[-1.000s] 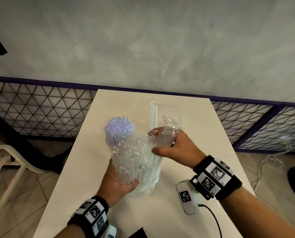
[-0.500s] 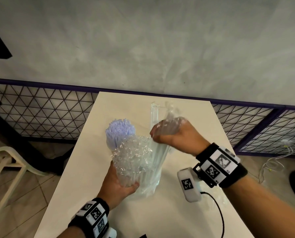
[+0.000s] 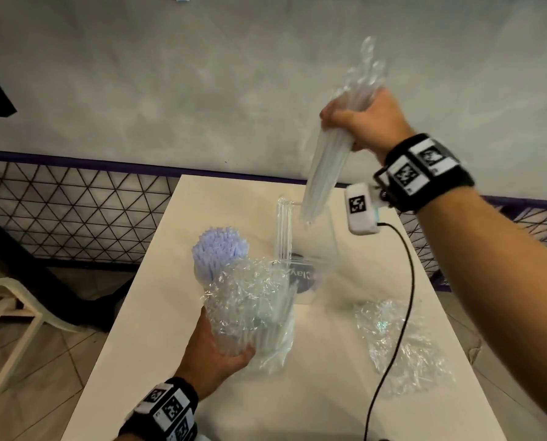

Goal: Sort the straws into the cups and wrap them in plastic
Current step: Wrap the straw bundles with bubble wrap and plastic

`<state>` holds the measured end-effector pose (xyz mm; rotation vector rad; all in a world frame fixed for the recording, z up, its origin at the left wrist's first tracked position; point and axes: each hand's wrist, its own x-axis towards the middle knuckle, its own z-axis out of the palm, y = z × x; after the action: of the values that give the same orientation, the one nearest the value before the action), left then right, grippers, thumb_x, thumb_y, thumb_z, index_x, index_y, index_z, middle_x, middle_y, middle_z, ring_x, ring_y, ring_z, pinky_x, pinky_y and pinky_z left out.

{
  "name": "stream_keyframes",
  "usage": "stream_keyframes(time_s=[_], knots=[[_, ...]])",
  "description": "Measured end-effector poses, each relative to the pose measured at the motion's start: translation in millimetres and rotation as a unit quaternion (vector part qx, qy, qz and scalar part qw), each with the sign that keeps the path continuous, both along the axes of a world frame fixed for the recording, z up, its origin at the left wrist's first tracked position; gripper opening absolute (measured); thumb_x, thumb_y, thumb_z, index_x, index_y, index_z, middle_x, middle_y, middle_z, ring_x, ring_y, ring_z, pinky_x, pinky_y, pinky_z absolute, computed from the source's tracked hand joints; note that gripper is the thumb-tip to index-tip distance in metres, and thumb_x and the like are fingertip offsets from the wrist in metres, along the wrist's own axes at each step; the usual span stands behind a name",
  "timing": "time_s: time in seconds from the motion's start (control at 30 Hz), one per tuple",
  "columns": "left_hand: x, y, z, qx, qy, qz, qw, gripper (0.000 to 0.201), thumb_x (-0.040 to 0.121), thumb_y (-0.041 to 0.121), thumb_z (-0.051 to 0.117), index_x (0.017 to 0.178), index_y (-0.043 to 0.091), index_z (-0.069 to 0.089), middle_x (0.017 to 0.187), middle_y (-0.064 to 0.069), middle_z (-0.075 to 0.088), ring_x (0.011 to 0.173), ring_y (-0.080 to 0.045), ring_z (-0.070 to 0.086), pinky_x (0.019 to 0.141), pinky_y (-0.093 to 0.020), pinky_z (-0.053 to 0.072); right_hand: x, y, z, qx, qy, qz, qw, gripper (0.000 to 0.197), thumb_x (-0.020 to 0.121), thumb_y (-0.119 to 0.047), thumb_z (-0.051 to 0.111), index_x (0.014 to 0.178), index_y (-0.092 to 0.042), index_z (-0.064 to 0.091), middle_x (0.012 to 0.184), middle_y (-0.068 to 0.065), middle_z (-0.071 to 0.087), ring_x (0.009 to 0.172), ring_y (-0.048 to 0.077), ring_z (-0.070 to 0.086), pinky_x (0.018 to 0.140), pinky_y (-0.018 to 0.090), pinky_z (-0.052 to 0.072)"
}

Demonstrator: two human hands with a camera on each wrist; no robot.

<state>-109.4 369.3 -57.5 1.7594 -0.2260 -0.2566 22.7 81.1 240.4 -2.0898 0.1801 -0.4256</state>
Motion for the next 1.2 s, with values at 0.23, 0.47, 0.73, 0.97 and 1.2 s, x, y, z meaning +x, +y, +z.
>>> stream_keyframes(time_s=[0.23,0.47,0.73,0.97,1.2], knots=[[0,0,-1,0.004,0.003,0.004,1.000,0.097,0.054,0.041,0.091,0.135,0.030,0.040,0.126,0.009,0.064,0.118,-0.006,0.061,0.103,-0.023,0.045,23,10,-120,-0.038,0.281,0.023,0.959,0.059,0.063,-0.042,0.090,0.103,-0.010,0.061,0.097,0.003,0.064,0.090,0.020,0.066,0.066,0.033,0.062],[1,2,-5,0.001,0.016,0.004,1.000,0.096,0.056,0.032,0.093,0.136,0.031,0.040,0.127,0.008,0.064,0.119,-0.009,0.062,0.106,-0.033,0.047,28,4,-137,-0.033,0.317,0.044,0.947,0.104,0.059,-0.048,0.091,0.138,0.001,0.046,0.136,0.010,0.058,0.082,0.015,0.075,0.078,0.029,0.061],[0,0,-2,0.009,0.004,0.013,1.000,0.090,0.055,0.026,0.093,0.131,0.030,0.044,0.119,0.011,0.067,0.111,-0.005,0.065,0.093,-0.011,0.048,28,3,-128,-0.202,0.220,0.023,0.954,0.029,0.081,-0.009,0.068,0.107,-0.016,0.059,0.107,0.008,0.060,0.079,0.023,0.060,0.064,0.028,0.054],[-1,0,1,-0.015,0.025,0.012,1.000,0.090,0.053,0.030,0.092,0.130,0.032,0.045,0.122,0.008,0.067,0.113,-0.009,0.065,0.100,-0.034,0.051,29,25,-138,-0.291,0.251,0.152,0.911,0.042,0.084,-0.028,0.071,0.124,-0.030,0.058,0.098,-0.001,0.057,0.092,0.022,0.065,0.085,0.032,0.054],[-3,0,3,-0.033,0.050,0.012,0.998,0.088,0.055,0.020,0.092,0.130,0.029,0.045,0.120,0.005,0.069,0.111,-0.011,0.067,0.101,-0.037,0.051,40,33,-149,-0.262,0.281,0.130,0.914,0.024,0.079,-0.015,0.079,0.100,-0.019,0.067,0.109,0.009,0.057,0.073,0.029,0.073,0.069,0.038,0.063]])
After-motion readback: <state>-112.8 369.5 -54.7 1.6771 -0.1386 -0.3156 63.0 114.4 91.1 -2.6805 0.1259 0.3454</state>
